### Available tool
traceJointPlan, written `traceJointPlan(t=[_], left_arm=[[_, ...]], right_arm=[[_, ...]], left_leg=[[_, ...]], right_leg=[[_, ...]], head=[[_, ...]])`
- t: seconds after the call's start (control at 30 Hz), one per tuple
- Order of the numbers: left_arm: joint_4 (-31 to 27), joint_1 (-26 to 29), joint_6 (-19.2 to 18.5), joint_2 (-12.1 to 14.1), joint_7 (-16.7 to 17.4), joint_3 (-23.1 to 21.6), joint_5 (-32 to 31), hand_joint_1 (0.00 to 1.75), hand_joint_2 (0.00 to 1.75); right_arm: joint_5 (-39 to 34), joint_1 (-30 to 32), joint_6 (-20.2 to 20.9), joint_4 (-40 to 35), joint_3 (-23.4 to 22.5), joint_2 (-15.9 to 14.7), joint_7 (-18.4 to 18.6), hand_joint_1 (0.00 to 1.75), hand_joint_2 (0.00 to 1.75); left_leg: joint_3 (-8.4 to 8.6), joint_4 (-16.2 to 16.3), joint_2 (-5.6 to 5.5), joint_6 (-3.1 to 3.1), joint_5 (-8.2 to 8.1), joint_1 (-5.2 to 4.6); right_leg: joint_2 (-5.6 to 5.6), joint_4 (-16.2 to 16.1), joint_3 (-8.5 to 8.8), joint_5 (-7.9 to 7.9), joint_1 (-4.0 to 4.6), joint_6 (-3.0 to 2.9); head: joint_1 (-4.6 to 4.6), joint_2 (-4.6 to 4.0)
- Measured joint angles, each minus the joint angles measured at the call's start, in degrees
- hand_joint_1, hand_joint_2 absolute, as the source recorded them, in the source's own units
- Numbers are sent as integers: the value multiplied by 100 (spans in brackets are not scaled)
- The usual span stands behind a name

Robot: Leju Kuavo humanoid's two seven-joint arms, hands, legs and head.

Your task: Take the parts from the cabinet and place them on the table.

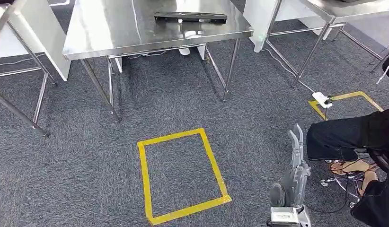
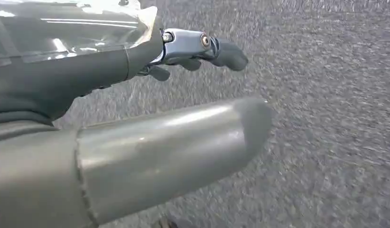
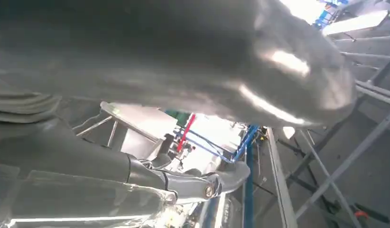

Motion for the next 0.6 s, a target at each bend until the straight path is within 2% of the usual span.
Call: traceJointPlan(t=[0.03,0.07,0.1,0.13,0.17,0.2,0.23,0.27,0.3,0.33,0.37,0.4,0.43,0.47,0.5,0.53,0.6], left_arm=[[-2,-6,7,11,4,0,0,0,0],[-2,-6,9,13,13,0,4,0,0],[-2,-6,9,11,9,0,4,0,0],[-2,-6,9,11,-13,0,9,0,0],[-2,-4,7,9,-39,0,11,0,0],[-2,-4,7,-2,-48,0,11,0,0],[-2,-4,7,-6,-50,0,13,0,0],[-2,-6,9,-13,-55,0,13,0,0],[-4,-7,11,-7,-63,0,13,0,0],[-4,-6,13,-17,-74,0,20,0,0],[-4,-5,13,-15,-83,0,19,0,0],[-4,-7,13,-11,-92,0,17,0,0],[-7,-1,11,-6,-96,0,17,0,0],[-4,7,11,-6,-96,0,17,0,0],[-5,12,11,7,-96,0,8,0,0],[-4,15,11,-4,-96,0,6,0,0],[-4,15,11,-11,-96,0,2,0,0]], right_arm=[[4,-4,46,-2,-19,20,0,0,0],[7,-15,99,-7,-37,28,0,0,0],[7,-25,134,-7,-53,31,0,0,0],[18,-25,160,-7,-70,42,0,0,0],[24,-24,175,-7,-98,55,0,0,0],[24,-26,195,-7,-116,64,0,0,0],[29,-26,204,-7,-133,72,-2,0,0],[31,-27,212,-7,-140,81,-7,0,0],[37,-28,228,-7,-149,92,-22,0,0],[39,-42,236,-11,-153,107,-31,0,0],[39,-54,239,-9,-157,129,-39,0,0],[42,-52,247,-9,-168,138,-44,0,0],[57,-50,254,-9,-181,149,-55,0,0],[64,-50,271,-9,-190,166,-55,0,0],[77,-51,284,-9,-195,188,-57,0,0],[79,-52,291,-9,-197,212,-59,0,0],[92,-49,313,-9,-199,238,-59,0,0]], left_leg=[[-106,0,19,40,85,8],[-193,1,30,42,163,8],[-292,1,30,33,218,7],[-393,5,36,17,295,7],[-490,9,47,0,367,9],[-586,14,55,-20,441,12],[-639,15,64,-47,512,19],[-698,17,62,-81,580,27],[-722,25,55,-121,638,14],[-742,40,41,-163,681,-8],[-737,36,46,-201,736,-27],[-737,8,45,-216,792,-25],[-736,-16,47,-246,834,-2],[-752,-9,48,-288,857,29],[-808,108,39,-293,650,60],[-904,385,35,-289,319,58],[-1187,1317,20,-314,-290,54]], right_leg=[[8,317,-107,-391,0,-73],[10,691,-183,-711,-5,-99],[11,1116,-246,-920,-23,-77],[12,1464,-265,-940,-24,-8],[12,1675,-228,-792,-33,92],[13,1679,-100,-535,-46,204],[12,1430,146,-326,-56,273],[13,940,525,-282,-70,265],[23,279,1011,-448,-95,195],[25,-364,1443,-700,-16,115],[28,-573,1447,-820,0,33],[28,-544,1407,-804,2,15],[28,-517,1387,-782,6,-27],[26,-525,1352,-731,-33,-107],[3,-522,1333,-689,-79,-176],[2,-520,1290,-642,-61,-263],[-24,-516,1190,-570,-3,-335]], head=[[24,0],[26,0],[20,0],[22,0],[22,0],[22,0],[20,0],[20,0],[24,0],[33,0],[22,0],[5,0],[11,0],[9,0],[-4,0],[3,0],[-4,0]])
